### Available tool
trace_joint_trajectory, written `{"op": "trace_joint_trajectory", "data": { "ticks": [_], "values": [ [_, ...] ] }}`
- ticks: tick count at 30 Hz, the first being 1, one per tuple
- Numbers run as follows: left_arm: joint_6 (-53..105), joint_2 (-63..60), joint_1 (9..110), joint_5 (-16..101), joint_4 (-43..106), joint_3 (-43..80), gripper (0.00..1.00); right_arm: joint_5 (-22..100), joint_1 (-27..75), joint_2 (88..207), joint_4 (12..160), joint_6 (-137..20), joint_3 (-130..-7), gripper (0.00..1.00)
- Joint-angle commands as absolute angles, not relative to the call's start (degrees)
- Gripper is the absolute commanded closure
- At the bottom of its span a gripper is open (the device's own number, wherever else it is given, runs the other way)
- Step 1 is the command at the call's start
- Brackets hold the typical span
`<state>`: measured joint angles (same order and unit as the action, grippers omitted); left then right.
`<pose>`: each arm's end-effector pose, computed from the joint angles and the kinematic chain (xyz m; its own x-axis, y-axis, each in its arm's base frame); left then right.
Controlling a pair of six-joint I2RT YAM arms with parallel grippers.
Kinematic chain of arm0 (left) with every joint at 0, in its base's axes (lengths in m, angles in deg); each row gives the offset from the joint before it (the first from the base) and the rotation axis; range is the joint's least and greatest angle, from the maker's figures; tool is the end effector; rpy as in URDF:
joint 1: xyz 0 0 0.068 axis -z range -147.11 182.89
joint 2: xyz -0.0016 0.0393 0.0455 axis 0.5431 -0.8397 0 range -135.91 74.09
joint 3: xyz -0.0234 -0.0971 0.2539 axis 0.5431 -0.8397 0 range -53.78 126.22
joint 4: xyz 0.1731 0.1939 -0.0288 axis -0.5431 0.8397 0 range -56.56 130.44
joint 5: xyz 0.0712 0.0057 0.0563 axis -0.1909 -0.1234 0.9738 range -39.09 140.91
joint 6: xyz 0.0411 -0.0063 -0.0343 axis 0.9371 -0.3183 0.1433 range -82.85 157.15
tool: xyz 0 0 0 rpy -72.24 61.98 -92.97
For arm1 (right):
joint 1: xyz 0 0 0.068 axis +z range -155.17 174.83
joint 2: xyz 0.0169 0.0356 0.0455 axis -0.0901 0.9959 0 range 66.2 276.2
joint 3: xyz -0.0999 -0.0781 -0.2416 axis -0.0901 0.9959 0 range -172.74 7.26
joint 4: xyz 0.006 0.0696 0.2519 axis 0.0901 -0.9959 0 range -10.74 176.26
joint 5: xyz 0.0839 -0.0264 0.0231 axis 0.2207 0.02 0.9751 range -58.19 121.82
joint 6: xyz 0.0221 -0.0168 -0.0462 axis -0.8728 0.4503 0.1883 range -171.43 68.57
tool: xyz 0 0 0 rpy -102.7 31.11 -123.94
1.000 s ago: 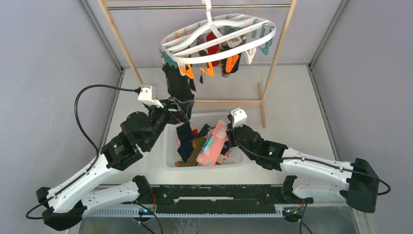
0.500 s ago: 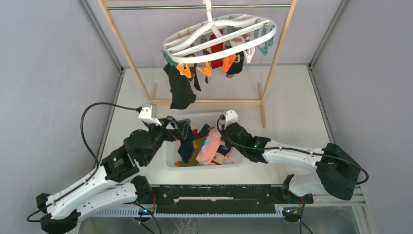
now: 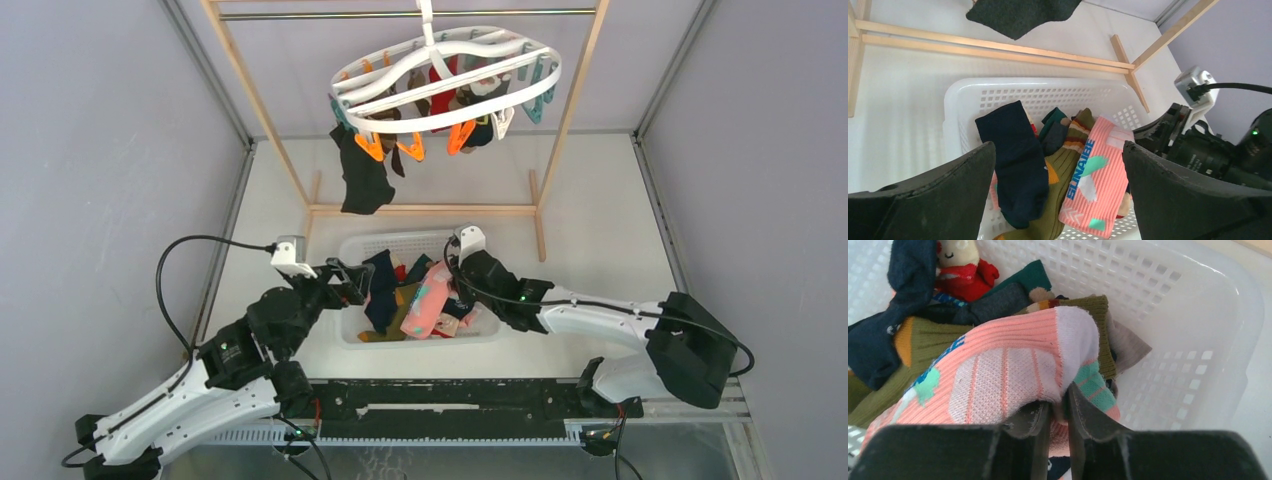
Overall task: Remove the socks clipped to the hanger
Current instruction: Place the sock in the bin.
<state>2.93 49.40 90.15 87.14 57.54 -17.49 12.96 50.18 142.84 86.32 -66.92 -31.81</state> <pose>0.0763 -0.0798 0.3097 -0.3028 -0.3678 -0.8792 0.2371 0.8644 -0.4433 0.1658 0.2199 0.2030 -0.5027 -0.2827 -0.8169 -0.5172 0.8556 0.0222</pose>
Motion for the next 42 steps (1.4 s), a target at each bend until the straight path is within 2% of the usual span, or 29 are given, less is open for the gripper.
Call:
{"op": "trace_joint_trajectory", "data": {
  "ticks": [1,8,19,25,30,42],
  "values": [
    [1.4,49.9,90.5,88.2,56.8,-18.2,0.0,15.8,50.8,137.3,83.4,-67.6,-33.8,0.74],
    [1.2,49.0,90.5,88.0,55.4,-19.0,0.0,18.3,50.8,129.5,78.9,-68.6,-33.1,0.61],
    [1.0,49.1,90.5,88.5,54.3,-19.9,0.0,23.7,49.6,122.5,78.6,-69.6,-30.4,0.54],
    [0.9,49.1,90.5,88.7,54.1,-20.0,0.0,26.0,49.2,128.4,83.1,-69.6,-30.4,0.55],
    [1.2,48.4,90.6,88.5,54.3,-19.3,0.0,26.5,50.4,136.8,89.4,-71.4,-30.1,0.6],
    [0.9,47.5,91.0,88.9,54.9,-18.2,0.0,29.5,59.9,156.9,102.0,-75.9,-33.5,0.66]
  ]
}}
